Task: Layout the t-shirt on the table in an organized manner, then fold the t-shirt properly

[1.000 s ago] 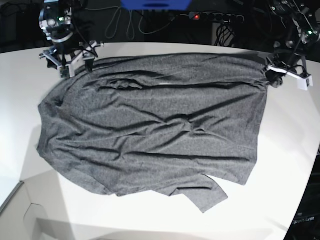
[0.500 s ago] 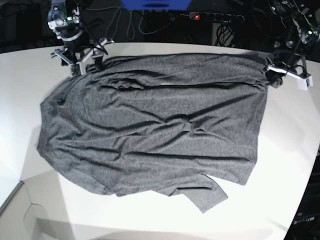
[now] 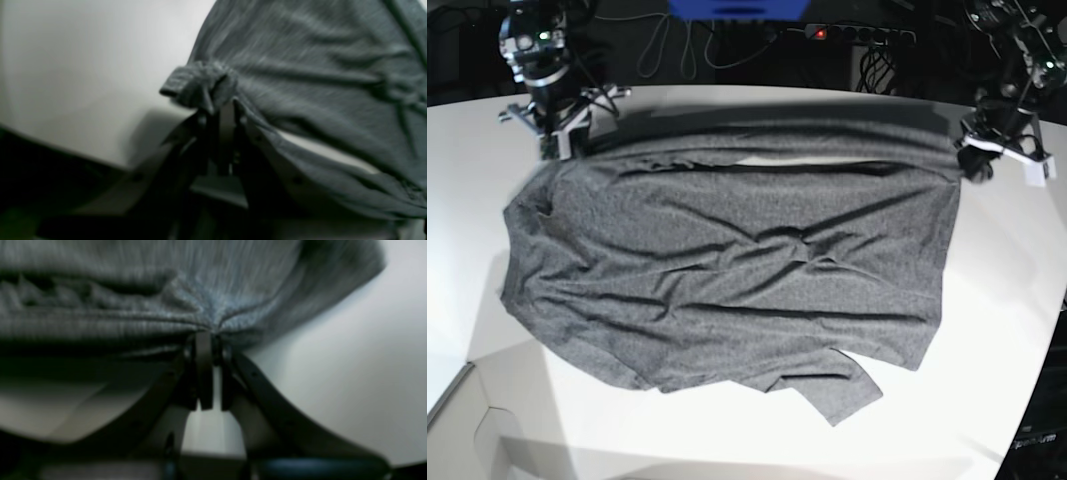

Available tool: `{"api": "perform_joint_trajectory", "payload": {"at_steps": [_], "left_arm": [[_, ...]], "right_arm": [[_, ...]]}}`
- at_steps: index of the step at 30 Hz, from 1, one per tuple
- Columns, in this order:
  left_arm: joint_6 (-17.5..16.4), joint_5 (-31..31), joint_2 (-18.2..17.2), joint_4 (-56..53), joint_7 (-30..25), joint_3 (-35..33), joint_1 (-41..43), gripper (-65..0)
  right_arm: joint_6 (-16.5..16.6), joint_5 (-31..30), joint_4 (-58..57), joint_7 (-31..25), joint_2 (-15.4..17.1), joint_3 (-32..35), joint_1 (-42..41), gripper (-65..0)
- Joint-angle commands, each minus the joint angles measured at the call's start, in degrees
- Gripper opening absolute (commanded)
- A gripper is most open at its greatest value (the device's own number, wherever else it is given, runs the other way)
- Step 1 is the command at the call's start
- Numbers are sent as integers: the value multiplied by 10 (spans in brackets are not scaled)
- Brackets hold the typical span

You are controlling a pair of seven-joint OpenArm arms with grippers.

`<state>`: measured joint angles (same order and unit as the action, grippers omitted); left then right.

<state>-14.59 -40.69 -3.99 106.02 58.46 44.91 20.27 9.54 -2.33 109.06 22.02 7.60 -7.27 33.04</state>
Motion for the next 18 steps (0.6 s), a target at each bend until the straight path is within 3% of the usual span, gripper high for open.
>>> {"api": "perform_joint_trajectory", "payload": {"at_steps": [1, 5, 18], "left_arm": [[0, -23, -8, 13, -10, 4, -1, -649], [0, -60, -9, 13, -9, 5, 0, -649], [3, -59, -9, 6, -9, 6, -13, -649]], "right_arm": [[-1, -3, 19, -11, 3, -5, 2, -650], [-1, -5, 46, -12, 2, -20, 2, -650], [-1, -3, 56, -11, 2, -34, 2, -650]]}}
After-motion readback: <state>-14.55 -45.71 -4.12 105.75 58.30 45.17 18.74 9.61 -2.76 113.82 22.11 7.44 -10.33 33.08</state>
